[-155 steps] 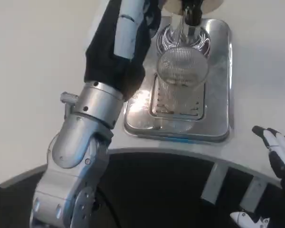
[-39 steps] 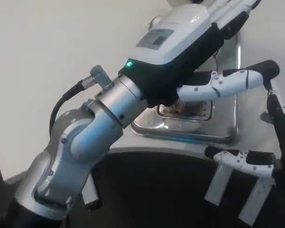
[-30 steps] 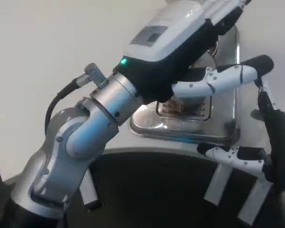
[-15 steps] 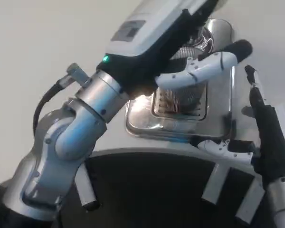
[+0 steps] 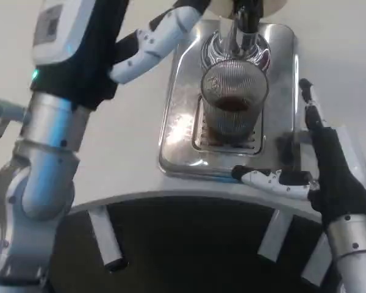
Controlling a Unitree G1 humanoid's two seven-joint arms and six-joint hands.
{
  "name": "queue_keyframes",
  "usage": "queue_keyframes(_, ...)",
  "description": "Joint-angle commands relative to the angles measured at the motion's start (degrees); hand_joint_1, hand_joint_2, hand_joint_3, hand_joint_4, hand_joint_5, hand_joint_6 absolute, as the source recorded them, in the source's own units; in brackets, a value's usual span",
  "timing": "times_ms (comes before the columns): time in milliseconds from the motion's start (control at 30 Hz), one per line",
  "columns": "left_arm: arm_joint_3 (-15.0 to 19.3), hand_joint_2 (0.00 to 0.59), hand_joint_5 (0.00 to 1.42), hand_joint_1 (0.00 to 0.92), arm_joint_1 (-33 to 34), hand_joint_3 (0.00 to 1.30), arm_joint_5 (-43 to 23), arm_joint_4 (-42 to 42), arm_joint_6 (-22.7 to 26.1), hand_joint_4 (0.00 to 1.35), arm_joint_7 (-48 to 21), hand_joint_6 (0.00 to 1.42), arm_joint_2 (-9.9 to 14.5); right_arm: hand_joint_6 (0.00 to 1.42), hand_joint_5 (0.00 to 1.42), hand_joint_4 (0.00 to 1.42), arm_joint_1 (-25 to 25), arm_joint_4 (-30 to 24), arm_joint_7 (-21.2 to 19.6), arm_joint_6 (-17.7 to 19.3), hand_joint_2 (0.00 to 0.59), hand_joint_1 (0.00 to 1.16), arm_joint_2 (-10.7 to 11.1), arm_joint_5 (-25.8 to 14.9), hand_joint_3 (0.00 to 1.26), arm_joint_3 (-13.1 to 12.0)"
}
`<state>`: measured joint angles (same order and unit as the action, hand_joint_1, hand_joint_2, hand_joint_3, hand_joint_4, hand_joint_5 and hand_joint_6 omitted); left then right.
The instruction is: Grasp the cup under the faucet to collect the drink, then remove the cup.
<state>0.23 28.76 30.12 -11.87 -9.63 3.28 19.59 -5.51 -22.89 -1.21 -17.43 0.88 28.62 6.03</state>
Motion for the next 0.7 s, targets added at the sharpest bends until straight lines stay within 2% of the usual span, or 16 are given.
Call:
queue_keyframes(33, 1.06, 0.229, 0.00, 0.000, -4.01, 0.00, 1.05, -0.99, 0.92, 0.00, 1.27, 0.00, 0.19, 0.15, 0.00, 0.00, -0.53, 1.19, 0.03, 1.30, 0.106, 1.08, 0.63, -1.44, 0.00, 0.59)
queue_keyframes(333, 0.91, 0.234, 0.00, 0.000, -10.94, 0.00, 1.66, 0.83, 0.72, 0.00, 2.33, 0.00, -0.13, 0.14, 0.00, 0.00, -2.73, 3.69, -1.39, 2.38, 0.107, 1.07, 0.56, -3.01, 0.00, 0.49)
queue_keyframes(700, 0.62, 0.236, 0.00, 0.000, -12.93, 0.00, 1.73, 1.41, 0.37, 0.00, 2.48, 0.00, -0.06, 0.13, 0.00, 0.00, -6.52, 6.01, -0.60, 2.59, 0.118, 1.06, 1.72, -5.55, 0.00, 0.72)
